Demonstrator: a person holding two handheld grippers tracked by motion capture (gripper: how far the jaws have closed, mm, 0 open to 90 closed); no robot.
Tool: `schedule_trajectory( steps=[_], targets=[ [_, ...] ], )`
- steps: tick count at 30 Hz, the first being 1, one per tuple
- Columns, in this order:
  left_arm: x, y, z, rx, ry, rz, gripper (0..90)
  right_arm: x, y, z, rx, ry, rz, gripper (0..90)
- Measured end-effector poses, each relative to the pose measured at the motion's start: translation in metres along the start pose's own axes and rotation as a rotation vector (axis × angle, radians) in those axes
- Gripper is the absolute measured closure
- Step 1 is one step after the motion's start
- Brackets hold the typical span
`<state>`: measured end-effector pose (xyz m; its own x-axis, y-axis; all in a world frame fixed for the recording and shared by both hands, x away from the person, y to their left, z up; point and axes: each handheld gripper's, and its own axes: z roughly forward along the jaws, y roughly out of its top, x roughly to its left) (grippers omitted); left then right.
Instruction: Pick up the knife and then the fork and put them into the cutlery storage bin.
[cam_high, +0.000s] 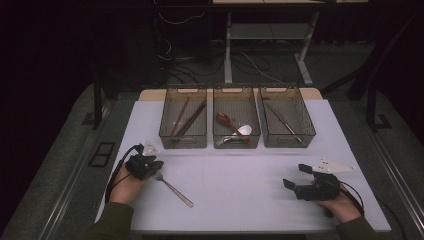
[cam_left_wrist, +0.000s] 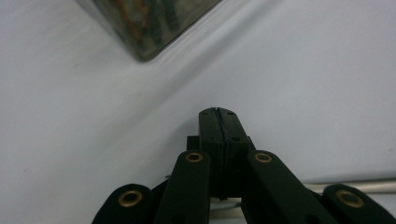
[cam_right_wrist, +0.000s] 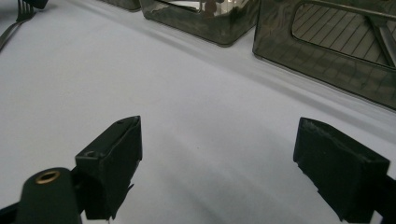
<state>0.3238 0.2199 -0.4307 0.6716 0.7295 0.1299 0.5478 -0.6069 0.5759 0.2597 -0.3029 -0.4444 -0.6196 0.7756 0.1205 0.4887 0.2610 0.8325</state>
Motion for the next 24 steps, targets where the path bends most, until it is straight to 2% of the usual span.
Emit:
schedule_trajectory(
  steps=[5, 6, 12, 14, 16, 18, 20, 24],
  targets=[
    [0.003, -0.007, -0.005, 0.016, 0.008, -0.004, 89.0, 0.000, 0.000, 0.000, 0.003, -0.002, 0.003, 15.1],
    [0.004, -0.008, -0.007, 0.030, 0.007, 0.007, 89.0, 0.000, 0.000, 0.000, 0.004, -0.003, 0.004, 15.2],
    [0.002, -0.022, -0.017, 0.037, -0.003, -0.022, 89.0, 0.000, 0.000, 0.000, 0.007, -0.006, -0.001, 15.2],
    [0.001, -0.025, -0.021, 0.051, 0.001, -0.011, 89.0, 0.000, 0.000, 0.000, 0.007, -0.007, -0.002, 15.2],
    [-0.002, -0.026, -0.023, 0.021, -0.004, -0.016, 89.0, 0.000, 0.000, 0.000, 0.007, -0.007, -0.003, 15.2],
    [-0.005, -0.023, -0.029, -0.018, -0.053, -0.009, 88.9, 0.000, 0.000, 0.001, 0.008, -0.008, -0.003, 15.2],
    [-0.016, -0.019, -0.033, -0.061, -0.106, 0.003, 89.0, 0.000, 0.000, 0.001, 0.009, -0.009, -0.006, 15.2],
    [-0.048, -0.009, -0.034, -0.094, -0.219, 0.064, 89.0, 0.000, 0.000, 0.001, 0.007, -0.008, -0.003, 15.2]
  ],
)
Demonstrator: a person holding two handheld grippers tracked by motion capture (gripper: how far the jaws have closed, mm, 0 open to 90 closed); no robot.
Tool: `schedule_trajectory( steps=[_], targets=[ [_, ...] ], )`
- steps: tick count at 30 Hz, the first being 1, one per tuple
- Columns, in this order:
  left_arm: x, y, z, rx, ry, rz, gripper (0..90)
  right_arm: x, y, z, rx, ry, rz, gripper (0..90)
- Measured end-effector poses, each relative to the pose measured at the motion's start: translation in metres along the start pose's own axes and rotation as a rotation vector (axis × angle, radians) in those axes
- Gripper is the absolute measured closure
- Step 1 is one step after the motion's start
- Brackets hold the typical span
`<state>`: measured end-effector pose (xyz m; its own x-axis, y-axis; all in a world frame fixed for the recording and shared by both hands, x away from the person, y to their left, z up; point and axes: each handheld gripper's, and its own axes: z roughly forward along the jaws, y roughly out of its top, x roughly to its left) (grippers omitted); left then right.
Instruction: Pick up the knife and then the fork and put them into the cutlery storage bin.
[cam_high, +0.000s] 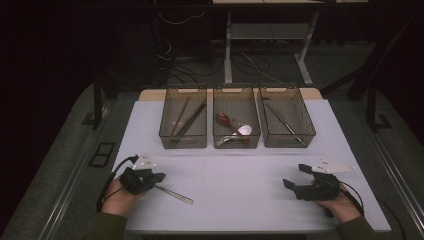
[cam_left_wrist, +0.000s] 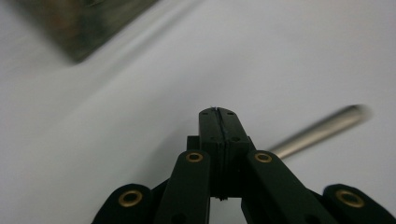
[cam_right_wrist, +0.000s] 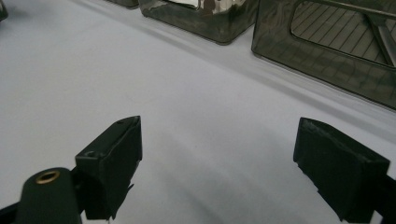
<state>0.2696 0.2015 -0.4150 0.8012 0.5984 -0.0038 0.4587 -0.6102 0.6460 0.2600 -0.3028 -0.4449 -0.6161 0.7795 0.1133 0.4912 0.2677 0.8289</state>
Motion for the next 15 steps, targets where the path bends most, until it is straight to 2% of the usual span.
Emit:
schedule_trajectory(
  steps=[4, 6, 8, 10, 14, 15],
  targets=[
    [-0.028, 0.006, 0.010, -0.007, -0.096, 0.056, 89.0, 0.000, 0.000, -0.001, -0.003, 0.001, -0.002, 15.2],
    [-0.037, 0.008, 0.013, -0.003, -0.121, 0.078, 89.0, 0.000, 0.000, -0.001, -0.004, 0.000, 0.003, 15.2],
    [-0.043, 0.007, 0.015, -0.009, -0.149, 0.068, 89.0, 0.000, 0.000, -0.001, -0.004, -0.001, 0.001, 15.2],
    [-0.046, 0.004, 0.018, 0.011, -0.163, 0.086, 89.0, 0.000, 0.000, -0.001, -0.003, 0.000, 0.003, 15.2],
    [-0.048, 0.000, 0.027, 0.038, -0.167, 0.082, 89.0, 0.000, 0.000, 0.000, -0.001, -0.001, -0.002, 15.2],
    [-0.047, 0.001, 0.029, 0.048, -0.164, 0.103, 89.0, 0.000, 0.000, 0.000, -0.001, -0.001, -0.003, 15.2]
  ],
)
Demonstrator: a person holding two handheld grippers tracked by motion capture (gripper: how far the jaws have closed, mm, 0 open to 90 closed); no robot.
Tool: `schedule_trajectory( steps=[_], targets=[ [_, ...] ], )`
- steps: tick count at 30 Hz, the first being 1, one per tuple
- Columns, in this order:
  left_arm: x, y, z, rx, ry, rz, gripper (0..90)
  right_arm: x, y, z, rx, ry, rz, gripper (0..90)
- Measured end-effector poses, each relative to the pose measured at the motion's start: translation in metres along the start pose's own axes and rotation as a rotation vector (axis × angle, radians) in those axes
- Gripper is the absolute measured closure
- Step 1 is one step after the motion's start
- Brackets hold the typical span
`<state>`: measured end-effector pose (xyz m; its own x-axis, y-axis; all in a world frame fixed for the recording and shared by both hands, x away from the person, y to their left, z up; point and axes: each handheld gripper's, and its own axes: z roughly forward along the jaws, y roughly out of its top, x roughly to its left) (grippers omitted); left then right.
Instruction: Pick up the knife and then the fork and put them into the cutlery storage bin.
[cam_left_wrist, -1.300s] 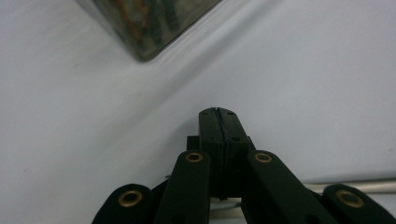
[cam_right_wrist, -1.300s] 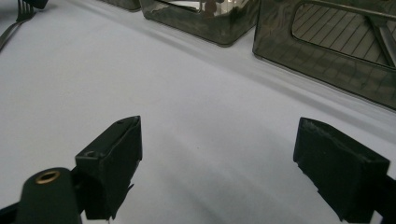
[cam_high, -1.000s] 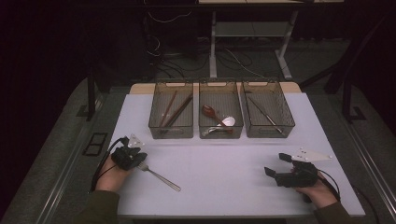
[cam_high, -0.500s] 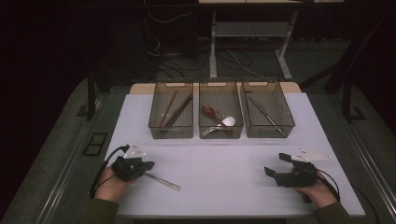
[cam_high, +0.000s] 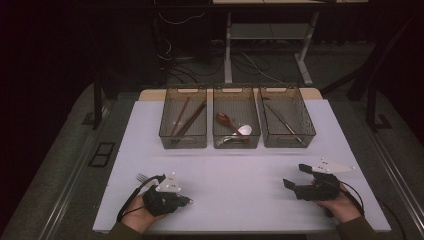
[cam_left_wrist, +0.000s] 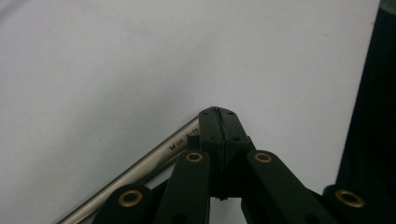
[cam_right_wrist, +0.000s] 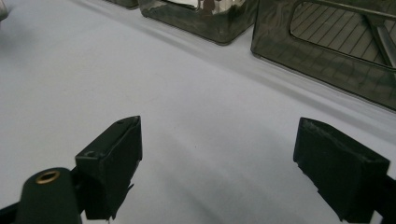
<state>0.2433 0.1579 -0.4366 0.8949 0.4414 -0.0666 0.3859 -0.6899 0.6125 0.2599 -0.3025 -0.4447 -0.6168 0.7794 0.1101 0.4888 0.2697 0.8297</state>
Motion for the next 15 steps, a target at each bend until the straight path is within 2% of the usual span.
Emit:
schedule_trajectory(
  steps=[3, 6, 10, 15],
  targets=[
    [0.001, 0.001, 0.002, -0.018, 0.003, -0.009, 89.1, 0.000, 0.000, 0.001, 0.000, 0.001, -0.004, 15.2],
    [0.004, 0.005, 0.006, -0.028, 0.025, 0.004, 89.0, 0.000, 0.000, 0.001, 0.003, 0.001, -0.004, 15.2],
    [0.012, 0.014, 0.014, -0.037, 0.052, 0.019, 89.1, 0.001, 0.000, 0.002, 0.005, 0.000, -0.006, 15.2],
    [0.021, 0.023, 0.022, -0.048, 0.069, 0.011, 89.0, 0.000, 0.000, 0.002, 0.006, 0.002, -0.006, 15.2]
  ],
)
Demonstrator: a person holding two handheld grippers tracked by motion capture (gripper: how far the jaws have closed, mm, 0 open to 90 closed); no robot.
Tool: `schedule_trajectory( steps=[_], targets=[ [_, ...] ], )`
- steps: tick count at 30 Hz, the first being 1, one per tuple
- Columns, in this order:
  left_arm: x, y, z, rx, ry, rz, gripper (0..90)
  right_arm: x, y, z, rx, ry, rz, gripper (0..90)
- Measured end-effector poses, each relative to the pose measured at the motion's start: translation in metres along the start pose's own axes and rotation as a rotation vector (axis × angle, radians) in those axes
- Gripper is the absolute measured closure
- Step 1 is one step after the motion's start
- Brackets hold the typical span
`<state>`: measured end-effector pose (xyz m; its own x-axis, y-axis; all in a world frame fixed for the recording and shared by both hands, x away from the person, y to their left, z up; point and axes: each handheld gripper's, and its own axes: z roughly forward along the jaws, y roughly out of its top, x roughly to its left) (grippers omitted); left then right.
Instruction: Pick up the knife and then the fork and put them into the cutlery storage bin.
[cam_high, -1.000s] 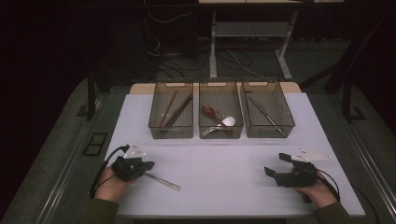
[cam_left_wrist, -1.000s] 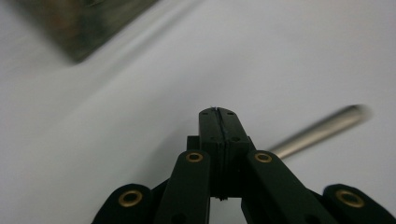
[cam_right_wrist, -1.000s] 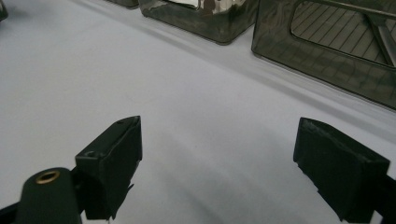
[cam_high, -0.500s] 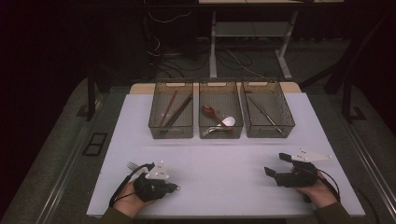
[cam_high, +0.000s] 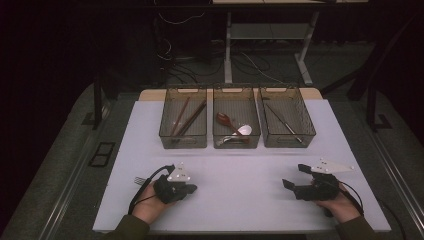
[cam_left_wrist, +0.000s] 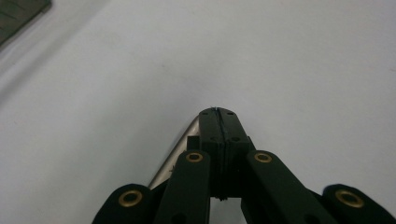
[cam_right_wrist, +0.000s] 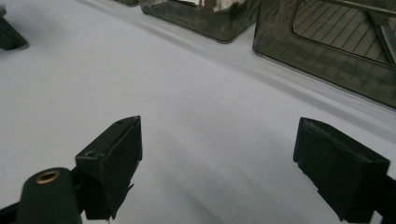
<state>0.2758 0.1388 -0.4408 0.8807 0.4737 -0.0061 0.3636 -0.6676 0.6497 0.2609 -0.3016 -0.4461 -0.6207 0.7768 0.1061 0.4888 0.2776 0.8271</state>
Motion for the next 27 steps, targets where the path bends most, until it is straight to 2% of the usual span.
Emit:
schedule_trajectory(
  steps=[7, 13, 19, 22, 25, 27],
  targets=[
    [0.013, 0.009, 0.007, 0.010, 0.053, -0.020, 89.1, 0.001, 0.000, 0.001, 0.005, -0.001, -0.002, 15.2],
    [0.027, 0.017, 0.013, 0.015, 0.093, -0.054, 89.1, 0.001, 0.000, 0.001, 0.008, -0.002, -0.004, 15.2],
    [0.034, 0.019, 0.016, 0.005, 0.084, -0.076, 89.0, 0.001, -0.001, 0.001, 0.009, 0.001, -0.007, 15.2],
    [0.034, 0.018, 0.008, -0.022, 0.061, -0.093, 88.7, 0.000, -0.001, 0.002, 0.013, 0.004, -0.008, 15.2],
    [0.034, 0.014, -0.009, -0.048, 0.058, -0.087, 81.3, 0.001, -0.001, 0.002, 0.014, 0.004, -0.014, 15.2],
    [0.035, 0.008, -0.021, -0.059, 0.071, -0.082, 76.1, 0.001, -0.001, 0.001, 0.010, 0.006, -0.015, 15.2]
  ],
)
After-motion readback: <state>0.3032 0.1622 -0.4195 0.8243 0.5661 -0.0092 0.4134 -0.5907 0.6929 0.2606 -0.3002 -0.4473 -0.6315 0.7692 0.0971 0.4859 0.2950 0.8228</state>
